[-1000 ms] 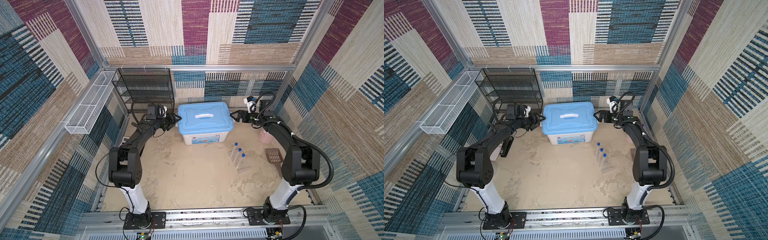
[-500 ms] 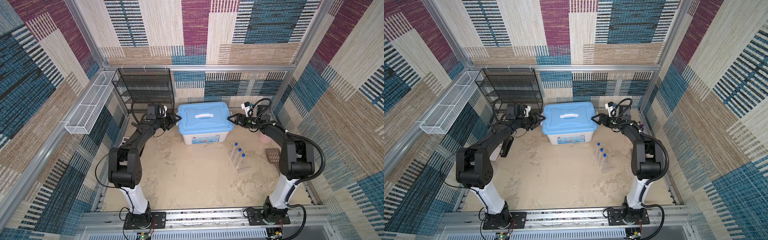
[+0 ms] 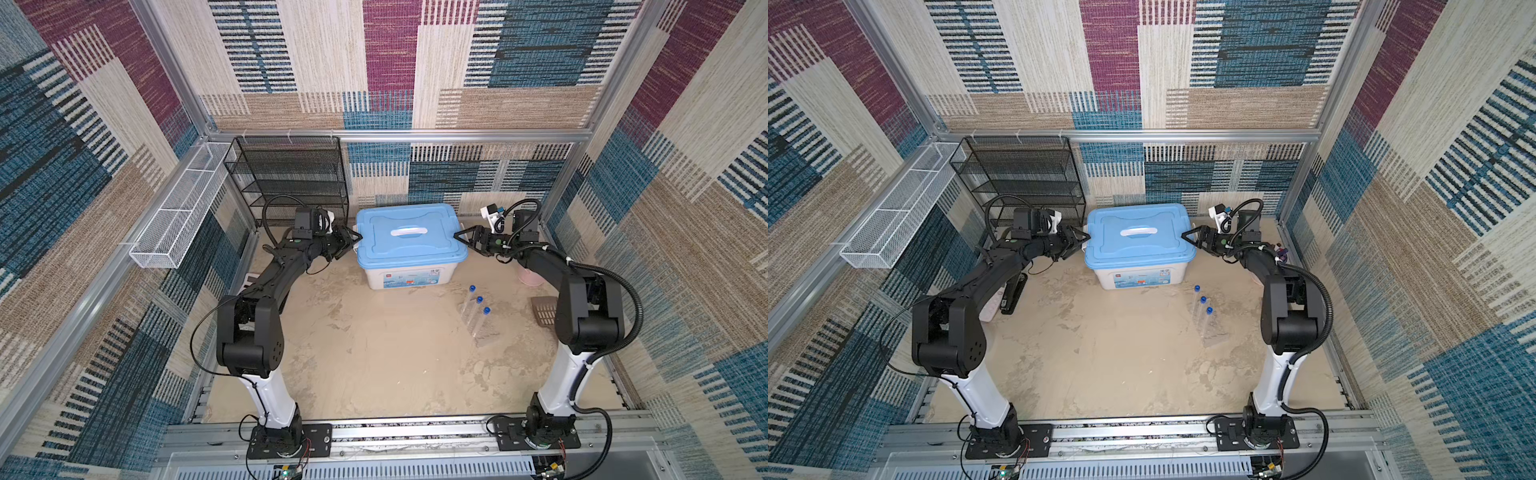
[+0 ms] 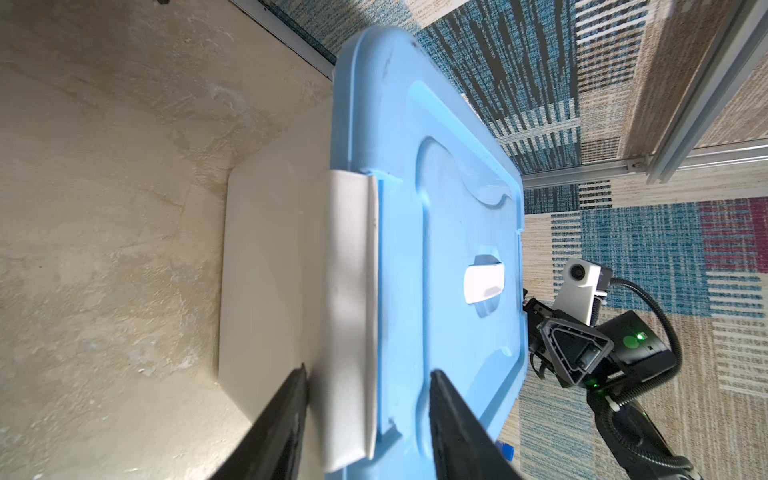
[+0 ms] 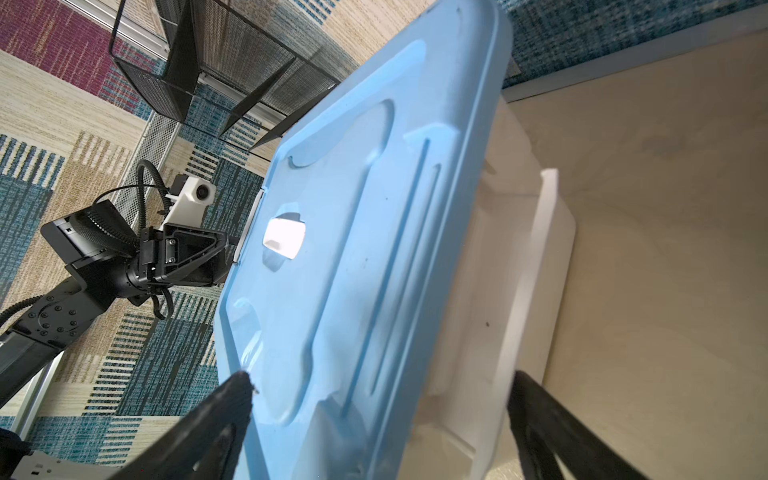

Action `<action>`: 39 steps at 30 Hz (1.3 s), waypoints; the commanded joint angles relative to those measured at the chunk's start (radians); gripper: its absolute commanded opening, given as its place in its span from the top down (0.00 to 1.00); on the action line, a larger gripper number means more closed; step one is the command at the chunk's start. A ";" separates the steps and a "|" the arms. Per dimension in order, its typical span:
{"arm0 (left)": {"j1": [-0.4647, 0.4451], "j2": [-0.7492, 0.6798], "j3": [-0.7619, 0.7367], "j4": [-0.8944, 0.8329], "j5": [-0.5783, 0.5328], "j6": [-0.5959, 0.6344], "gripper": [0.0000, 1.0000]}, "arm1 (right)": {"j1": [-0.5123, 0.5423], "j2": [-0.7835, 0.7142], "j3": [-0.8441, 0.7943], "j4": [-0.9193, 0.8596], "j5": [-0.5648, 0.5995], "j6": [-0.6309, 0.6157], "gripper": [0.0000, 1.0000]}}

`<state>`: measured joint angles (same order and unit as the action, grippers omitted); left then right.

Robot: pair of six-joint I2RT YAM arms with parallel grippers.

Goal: Organize the chemistry lab equipment

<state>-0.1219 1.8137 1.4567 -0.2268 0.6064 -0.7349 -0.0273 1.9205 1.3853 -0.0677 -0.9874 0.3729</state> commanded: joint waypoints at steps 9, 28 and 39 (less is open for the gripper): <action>-0.012 -0.006 0.011 0.029 0.015 -0.001 0.57 | 0.007 0.007 0.041 -0.006 -0.019 0.022 0.10; -0.034 0.006 0.036 0.006 0.000 0.001 0.66 | 0.055 -0.032 0.115 -0.124 0.068 -0.045 0.22; -0.042 0.022 0.047 0.007 -0.002 -0.009 0.66 | 0.084 -0.039 0.147 -0.164 0.094 -0.074 0.24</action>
<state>-0.1501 1.8290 1.4940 -0.2451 0.5301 -0.7380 0.0368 1.8900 1.5211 -0.2306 -0.7860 0.3088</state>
